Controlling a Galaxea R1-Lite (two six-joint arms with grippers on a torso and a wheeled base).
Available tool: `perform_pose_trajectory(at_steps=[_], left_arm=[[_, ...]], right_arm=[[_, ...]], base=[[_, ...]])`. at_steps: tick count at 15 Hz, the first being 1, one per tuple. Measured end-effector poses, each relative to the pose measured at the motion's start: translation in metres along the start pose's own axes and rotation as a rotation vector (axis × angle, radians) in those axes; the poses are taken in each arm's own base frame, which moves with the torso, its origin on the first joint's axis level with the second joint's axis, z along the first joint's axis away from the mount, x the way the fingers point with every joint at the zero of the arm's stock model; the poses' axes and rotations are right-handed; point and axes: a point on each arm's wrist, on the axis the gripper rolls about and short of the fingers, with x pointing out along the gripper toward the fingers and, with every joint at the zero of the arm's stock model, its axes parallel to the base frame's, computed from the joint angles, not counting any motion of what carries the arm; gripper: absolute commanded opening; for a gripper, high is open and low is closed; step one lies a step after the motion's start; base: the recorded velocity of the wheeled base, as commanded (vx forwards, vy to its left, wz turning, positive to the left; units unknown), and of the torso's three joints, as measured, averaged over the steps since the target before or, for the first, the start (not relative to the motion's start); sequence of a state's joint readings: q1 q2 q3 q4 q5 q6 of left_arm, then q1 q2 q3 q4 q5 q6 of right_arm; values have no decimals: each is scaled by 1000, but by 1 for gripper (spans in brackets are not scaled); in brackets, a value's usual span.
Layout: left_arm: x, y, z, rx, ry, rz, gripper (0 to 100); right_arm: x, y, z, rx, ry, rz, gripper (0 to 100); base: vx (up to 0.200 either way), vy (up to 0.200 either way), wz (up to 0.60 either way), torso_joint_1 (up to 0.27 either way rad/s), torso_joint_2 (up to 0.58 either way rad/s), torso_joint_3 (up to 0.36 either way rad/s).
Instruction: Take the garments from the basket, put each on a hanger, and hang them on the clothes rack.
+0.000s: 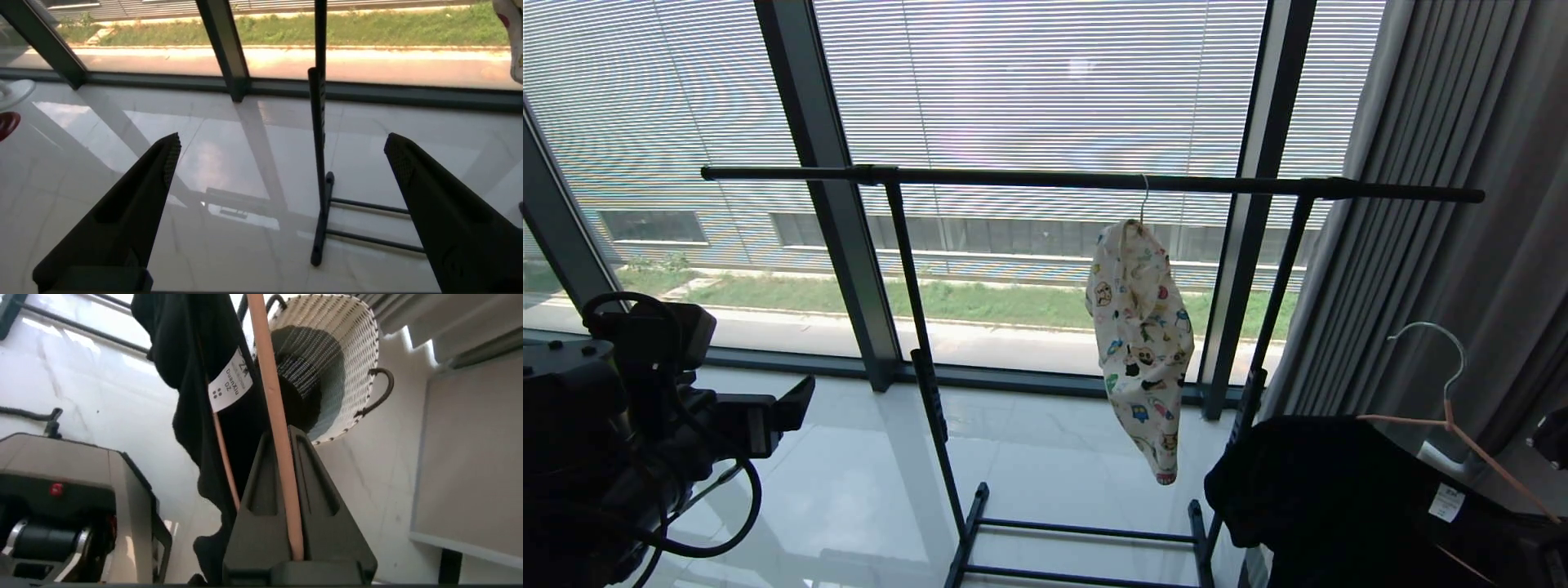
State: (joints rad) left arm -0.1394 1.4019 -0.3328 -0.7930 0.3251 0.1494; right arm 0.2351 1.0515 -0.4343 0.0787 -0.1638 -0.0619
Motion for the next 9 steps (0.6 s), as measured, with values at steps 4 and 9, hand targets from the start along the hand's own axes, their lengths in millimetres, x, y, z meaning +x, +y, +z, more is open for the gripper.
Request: perform_pose_trajectory(at_steps=[4,9], left_arm=[[2,-2,-2,6,11,-5,100],[1,-2,-4,38,17,-9,100]], right_arm=[[15,-1,34,148,-100,-36,0],[36,2,81,169,-230,-42,0]], base=[[0,0,0,0,0,0],[0,0,0,0,0,0]])
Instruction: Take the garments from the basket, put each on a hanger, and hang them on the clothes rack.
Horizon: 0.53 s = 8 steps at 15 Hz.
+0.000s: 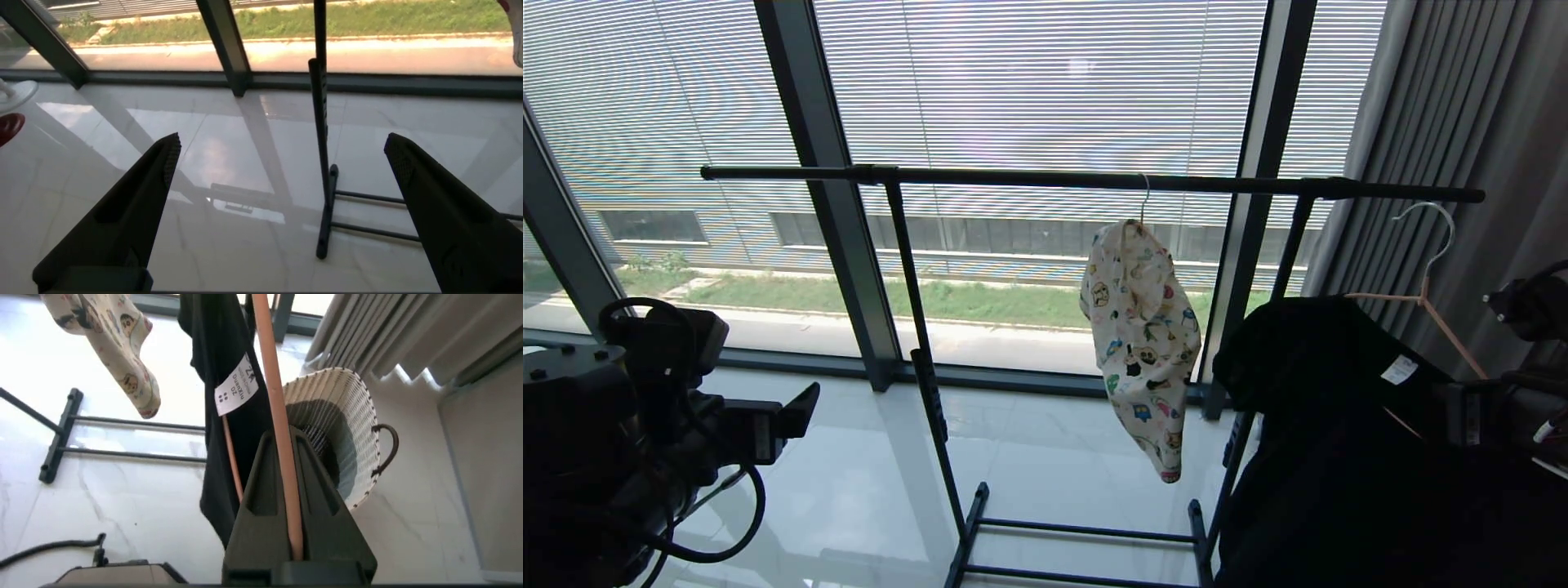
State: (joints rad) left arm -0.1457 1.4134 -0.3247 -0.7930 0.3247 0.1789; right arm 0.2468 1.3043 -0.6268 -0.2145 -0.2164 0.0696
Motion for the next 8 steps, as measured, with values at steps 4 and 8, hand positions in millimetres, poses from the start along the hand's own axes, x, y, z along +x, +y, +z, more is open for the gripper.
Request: perform_pose_trajectory(at_steps=[4,8], left_arm=[[-2,1,0,0,-4,-2,100],[-5,-3,2,3,-19,-22,100]], right_arm=[[5,8,16,-41,-37,31,0],[8,11,28,-50,-67,37,0]], base=[[100,0,0,1,2,1],[200,0,0,5,4,2]])
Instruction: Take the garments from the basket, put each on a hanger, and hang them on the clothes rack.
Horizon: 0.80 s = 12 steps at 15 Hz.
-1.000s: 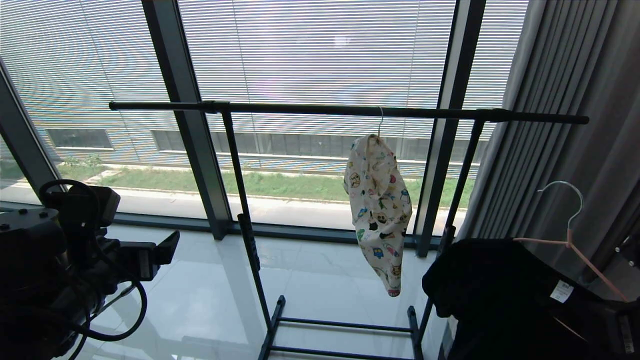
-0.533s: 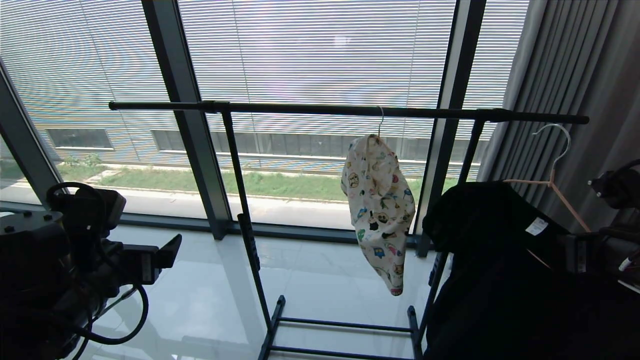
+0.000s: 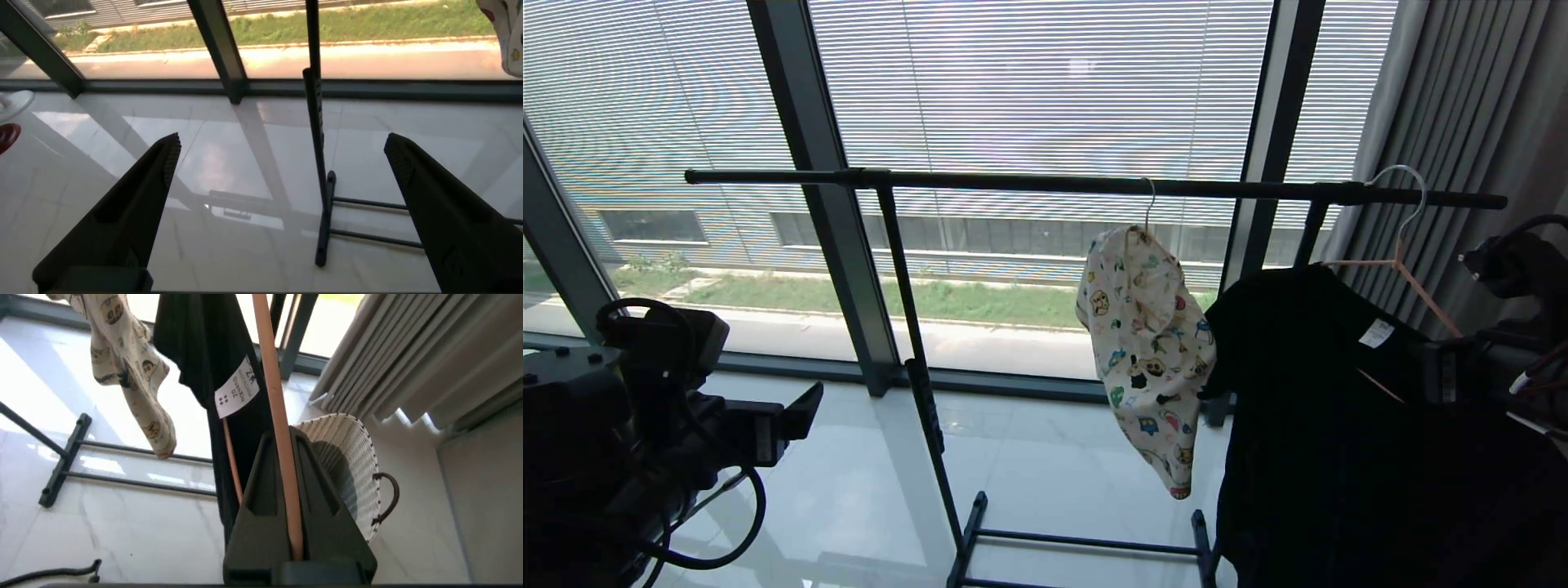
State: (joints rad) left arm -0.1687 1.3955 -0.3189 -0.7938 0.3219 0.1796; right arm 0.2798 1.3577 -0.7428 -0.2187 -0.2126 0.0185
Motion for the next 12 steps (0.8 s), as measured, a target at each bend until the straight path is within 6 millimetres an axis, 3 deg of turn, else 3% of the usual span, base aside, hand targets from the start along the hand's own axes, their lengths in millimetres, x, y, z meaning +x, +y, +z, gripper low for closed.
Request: perform_pose_trajectory(at_steps=[12], left_arm=[[-2,-3,2,2,-13,-18,100]], right_arm=[[2,4,9,-47,-21,15,0]], base=[[200,0,0,3,2,4]])
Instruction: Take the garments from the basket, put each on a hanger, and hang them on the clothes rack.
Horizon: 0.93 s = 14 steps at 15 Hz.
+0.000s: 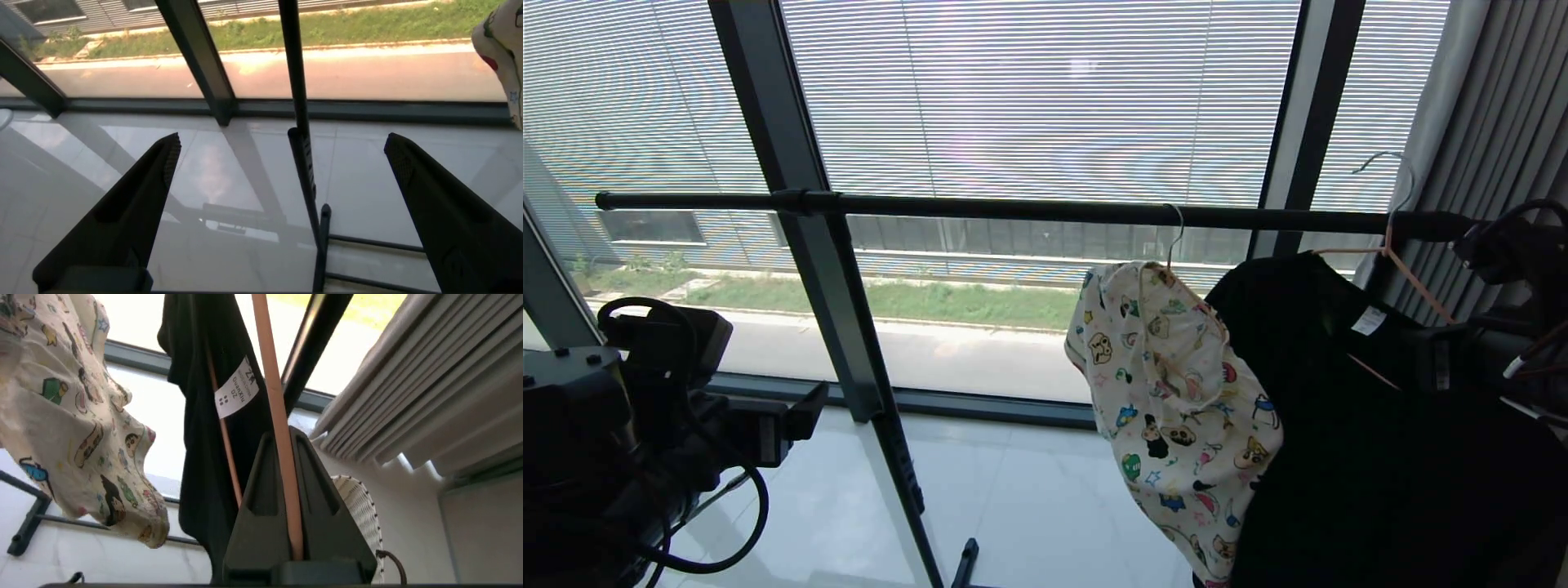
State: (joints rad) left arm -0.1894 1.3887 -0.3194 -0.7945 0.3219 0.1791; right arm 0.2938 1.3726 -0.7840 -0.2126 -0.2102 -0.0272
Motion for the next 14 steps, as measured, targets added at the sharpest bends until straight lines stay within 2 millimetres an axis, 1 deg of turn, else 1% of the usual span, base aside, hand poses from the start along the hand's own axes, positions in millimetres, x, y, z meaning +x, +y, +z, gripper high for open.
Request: perform_pose_trajectory(at_steps=[3,8,10,14], left_arm=[[0,0,0,0,-1,-1,100],[-2,0,1,0,-7,-5,100],[-3,-1,1,1,-9,-9,100],[-3,-3,2,2,-13,-18,100]], right_arm=[[2,1,-2,-2,10,1,0],[9,3,-12,-13,57,3,0],[19,5,-15,-15,82,1,0],[47,10,-13,-16,107,-6,0]], base=[[0,0,0,0,0,0],[0,0,0,0,0,0],[0,0,0,0,0,0],[0,0,0,0,0,0]])
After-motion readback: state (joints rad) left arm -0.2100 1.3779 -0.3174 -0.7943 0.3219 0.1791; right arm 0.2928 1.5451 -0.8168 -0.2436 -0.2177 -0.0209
